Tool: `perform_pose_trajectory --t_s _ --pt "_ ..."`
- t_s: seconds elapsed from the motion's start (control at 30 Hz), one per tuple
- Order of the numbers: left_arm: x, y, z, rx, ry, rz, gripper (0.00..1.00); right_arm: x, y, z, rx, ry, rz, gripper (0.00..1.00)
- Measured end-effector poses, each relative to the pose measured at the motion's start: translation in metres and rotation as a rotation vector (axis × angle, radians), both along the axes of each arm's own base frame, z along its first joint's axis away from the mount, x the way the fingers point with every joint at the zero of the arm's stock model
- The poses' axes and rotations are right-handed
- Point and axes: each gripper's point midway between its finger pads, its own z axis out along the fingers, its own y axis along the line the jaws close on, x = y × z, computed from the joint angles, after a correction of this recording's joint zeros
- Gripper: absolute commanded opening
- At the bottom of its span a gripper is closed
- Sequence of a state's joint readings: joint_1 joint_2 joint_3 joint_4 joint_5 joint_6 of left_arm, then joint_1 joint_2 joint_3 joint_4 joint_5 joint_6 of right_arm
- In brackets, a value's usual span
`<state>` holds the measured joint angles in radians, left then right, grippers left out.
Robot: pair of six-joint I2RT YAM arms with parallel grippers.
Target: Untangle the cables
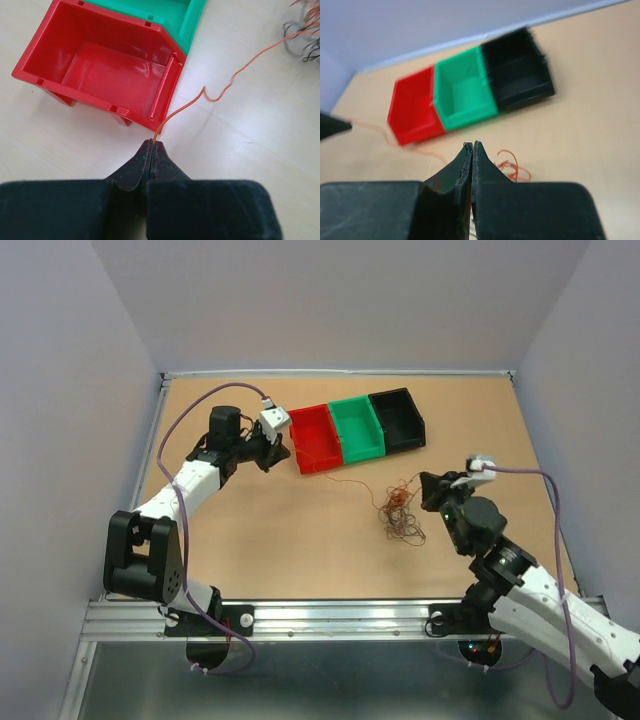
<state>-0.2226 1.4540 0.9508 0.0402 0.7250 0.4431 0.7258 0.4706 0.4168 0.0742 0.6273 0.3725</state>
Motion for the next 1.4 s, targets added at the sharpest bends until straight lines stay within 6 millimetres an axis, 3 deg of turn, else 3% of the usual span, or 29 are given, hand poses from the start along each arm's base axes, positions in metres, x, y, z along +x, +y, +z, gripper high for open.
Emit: perform_pose_trajectory --t_s 0.07,0.2,0.23,0.3,0.5,0.73,0.97,1.4 --pt "-0.001 -0.001 0.003 -0.005 -0.007 -0.011 0.12 0.008 0.024 -0.013 -0.064 0.07 0.083 0.01" --pt "-0.01 -0.006 0.017 -0.026 -0.053 -0.063 0.49 0.014 0.064 -0.021 -0.121 0.132 0.246 0.01" --pt "-0.013 -0.006 0.021 -0.031 -0.066 -0.075 0.66 0.015 0.077 -0.018 -0.128 0.136 0.301 0.01" --pt "-0.022 -0.008 0.031 -0.042 -0.108 -0.113 0.76 0.015 0.091 -0.011 -0.129 0.13 0.363 0.01" --pt "-0.044 -0.014 0.045 -0.072 -0.175 -0.205 0.78 0.013 0.132 0.028 -0.116 0.076 0.553 0.01" --pt "-0.065 -0.03 0.04 -0.1 -0.189 -0.328 0.79 -0.002 0.174 0.09 -0.078 -0.025 0.789 0.0" --pt "-0.081 -0.044 0.027 -0.076 -0.221 -0.42 0.79 -0.016 0.186 0.132 -0.059 -0.108 0.892 0.01" --pt "-0.094 -0.057 0.016 -0.05 -0.273 -0.486 0.8 -0.029 0.198 0.161 -0.052 -0.145 0.996 0.01"
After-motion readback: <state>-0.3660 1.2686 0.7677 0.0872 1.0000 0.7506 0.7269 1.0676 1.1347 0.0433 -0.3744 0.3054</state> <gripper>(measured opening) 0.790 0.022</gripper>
